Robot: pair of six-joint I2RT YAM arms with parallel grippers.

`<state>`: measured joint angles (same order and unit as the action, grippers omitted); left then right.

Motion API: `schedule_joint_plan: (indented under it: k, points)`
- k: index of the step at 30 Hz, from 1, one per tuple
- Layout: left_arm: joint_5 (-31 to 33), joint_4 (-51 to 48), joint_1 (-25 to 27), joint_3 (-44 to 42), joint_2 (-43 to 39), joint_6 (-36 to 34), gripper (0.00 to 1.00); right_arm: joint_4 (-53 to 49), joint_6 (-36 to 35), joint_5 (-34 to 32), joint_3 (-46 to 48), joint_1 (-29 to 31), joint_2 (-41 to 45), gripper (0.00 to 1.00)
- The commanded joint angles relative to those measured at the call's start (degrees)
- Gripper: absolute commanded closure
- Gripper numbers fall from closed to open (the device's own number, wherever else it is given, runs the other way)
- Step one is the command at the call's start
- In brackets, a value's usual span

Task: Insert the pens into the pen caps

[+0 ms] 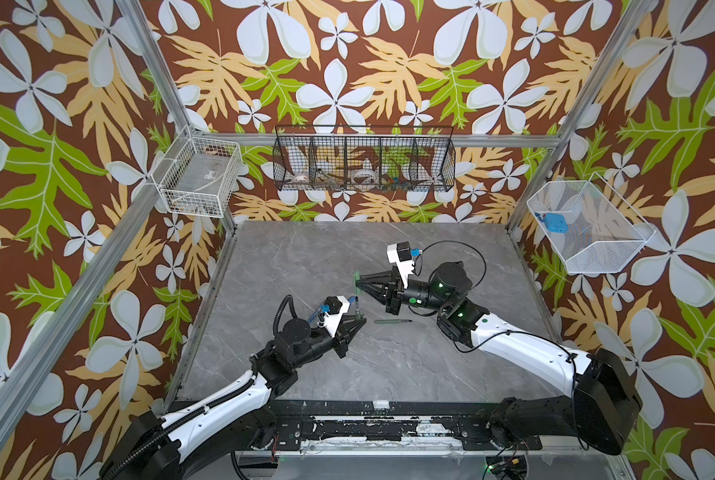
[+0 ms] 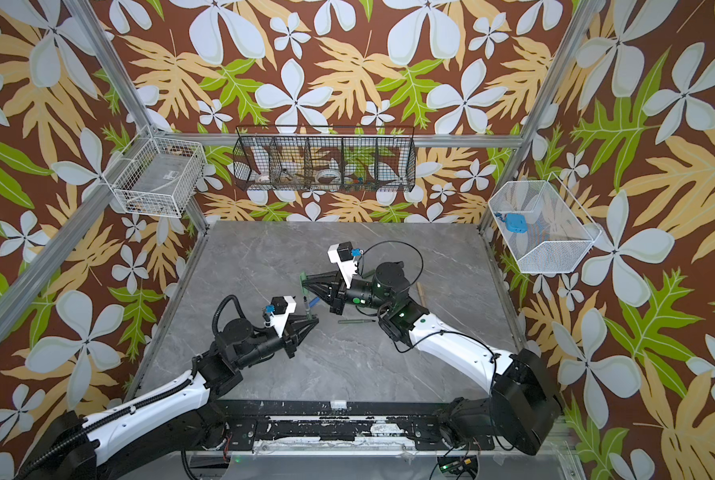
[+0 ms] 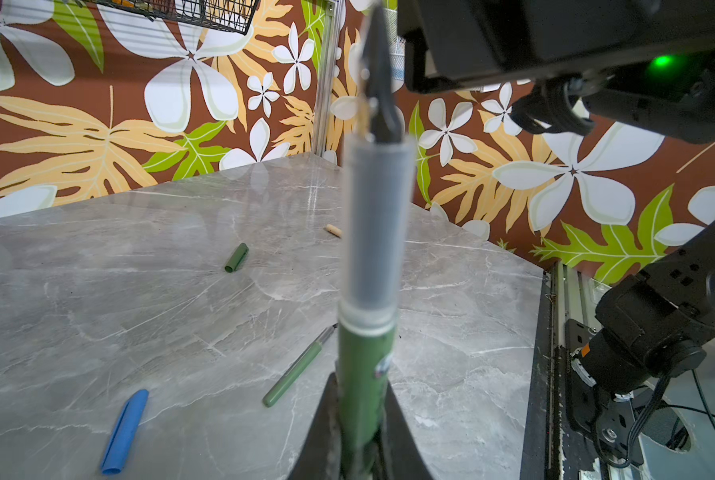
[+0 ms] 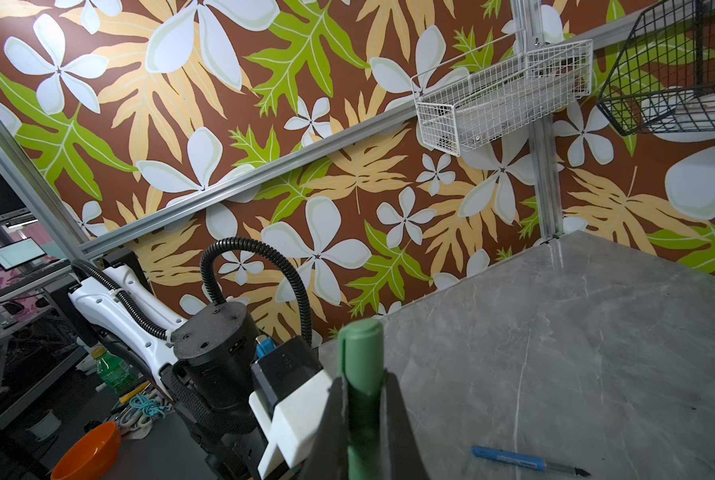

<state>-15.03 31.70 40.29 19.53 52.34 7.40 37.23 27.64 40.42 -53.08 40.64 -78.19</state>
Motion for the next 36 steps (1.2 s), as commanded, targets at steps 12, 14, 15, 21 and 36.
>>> schedule_joint_plan:
  k: [12, 14, 15, 21, 36]
  points:
    - [1.3, 1.4, 0.0, -0.2, -0.1, -0.3, 1.0, 1.0, -0.7, 1.2, 0.2, 0.3, -0.4, 0.93]
    - [1.3, 1.4, 0.0, -0.1, 0.1, -0.2, 1.0, 1.0, -0.8, 1.0, 0.3, 0.3, -0.2, 0.93]
    - [1.2, 1.5, 0.0, -0.1, 0.3, -0.2, 1.0, 1.0, -0.7, 1.0, 0.4, 0.4, -0.1, 0.93]
    - [1.1, 1.4, 0.0, 0.1, 0.4, -0.1, 1.0, 1.0, -0.8, 0.9, 0.5, 0.5, -0.5, 0.93]
    - [1.2, 1.6, 0.0, -0.2, -0.4, 0.2, 1.0, 0.6, -1.2, 0.7, 1.2, 1.0, -0.8, 0.93]
